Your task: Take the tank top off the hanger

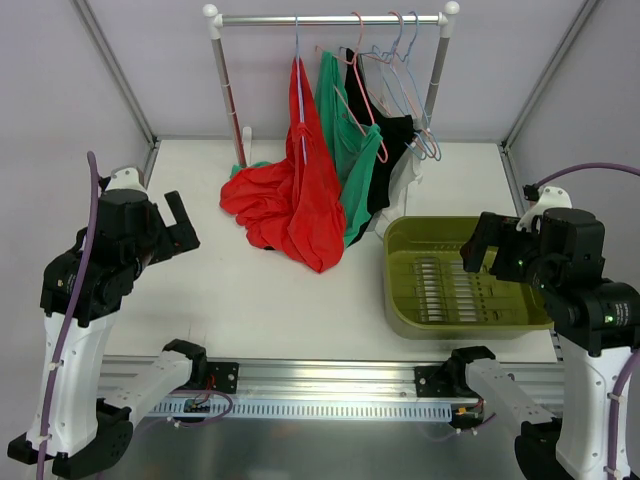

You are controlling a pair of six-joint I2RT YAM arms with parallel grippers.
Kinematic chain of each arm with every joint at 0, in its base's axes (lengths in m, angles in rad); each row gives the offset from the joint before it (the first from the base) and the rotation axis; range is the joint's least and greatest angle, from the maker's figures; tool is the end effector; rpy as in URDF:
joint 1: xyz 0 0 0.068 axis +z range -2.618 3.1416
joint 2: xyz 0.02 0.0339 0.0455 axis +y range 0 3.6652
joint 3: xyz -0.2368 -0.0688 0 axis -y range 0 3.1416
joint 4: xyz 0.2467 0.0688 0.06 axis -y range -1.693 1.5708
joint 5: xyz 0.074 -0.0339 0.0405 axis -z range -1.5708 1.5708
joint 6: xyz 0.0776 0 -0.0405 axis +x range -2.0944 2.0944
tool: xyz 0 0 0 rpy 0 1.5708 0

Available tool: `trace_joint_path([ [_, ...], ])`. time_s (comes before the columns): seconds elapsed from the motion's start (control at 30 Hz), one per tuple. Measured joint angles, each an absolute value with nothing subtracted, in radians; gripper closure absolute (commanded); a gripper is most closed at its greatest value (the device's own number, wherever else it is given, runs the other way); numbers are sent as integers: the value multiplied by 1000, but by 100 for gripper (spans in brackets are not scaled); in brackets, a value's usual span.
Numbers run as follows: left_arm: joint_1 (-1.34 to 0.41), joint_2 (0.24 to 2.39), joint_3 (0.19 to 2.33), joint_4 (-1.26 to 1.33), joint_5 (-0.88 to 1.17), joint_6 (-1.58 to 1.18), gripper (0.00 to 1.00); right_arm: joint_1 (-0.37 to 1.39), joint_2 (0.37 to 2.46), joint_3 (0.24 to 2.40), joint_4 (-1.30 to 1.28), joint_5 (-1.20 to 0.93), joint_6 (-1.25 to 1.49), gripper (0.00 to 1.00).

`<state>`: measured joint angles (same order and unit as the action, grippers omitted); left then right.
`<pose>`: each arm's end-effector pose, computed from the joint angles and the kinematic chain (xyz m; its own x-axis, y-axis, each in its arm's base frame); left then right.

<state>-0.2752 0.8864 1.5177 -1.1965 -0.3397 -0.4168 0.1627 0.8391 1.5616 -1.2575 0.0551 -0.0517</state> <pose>0.1594 -0.0181 0.4122 -0.4654 -0.2652 -0.8444 -0.2220 0.9585 -0.1787 0.1364 0.0181 0.4206 -0.4965 -0.1338 -0.8577 -0.1408 0.9874 -0.0725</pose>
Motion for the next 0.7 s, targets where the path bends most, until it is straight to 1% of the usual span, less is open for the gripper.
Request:
trace_joint_path([
  [0.23,-275,895,1528,-1201,-317,-428,1,163,823,1537,-1245,54,-40,1],
  [0.43,-275,949,1612,-1214,-287,-444,1,163,816,1509,-1227,34,-28,0],
  [0.7,-275,1238,1972,-1159,-139,-457,1,163,813,1491,-1197,-49,0,1],
])
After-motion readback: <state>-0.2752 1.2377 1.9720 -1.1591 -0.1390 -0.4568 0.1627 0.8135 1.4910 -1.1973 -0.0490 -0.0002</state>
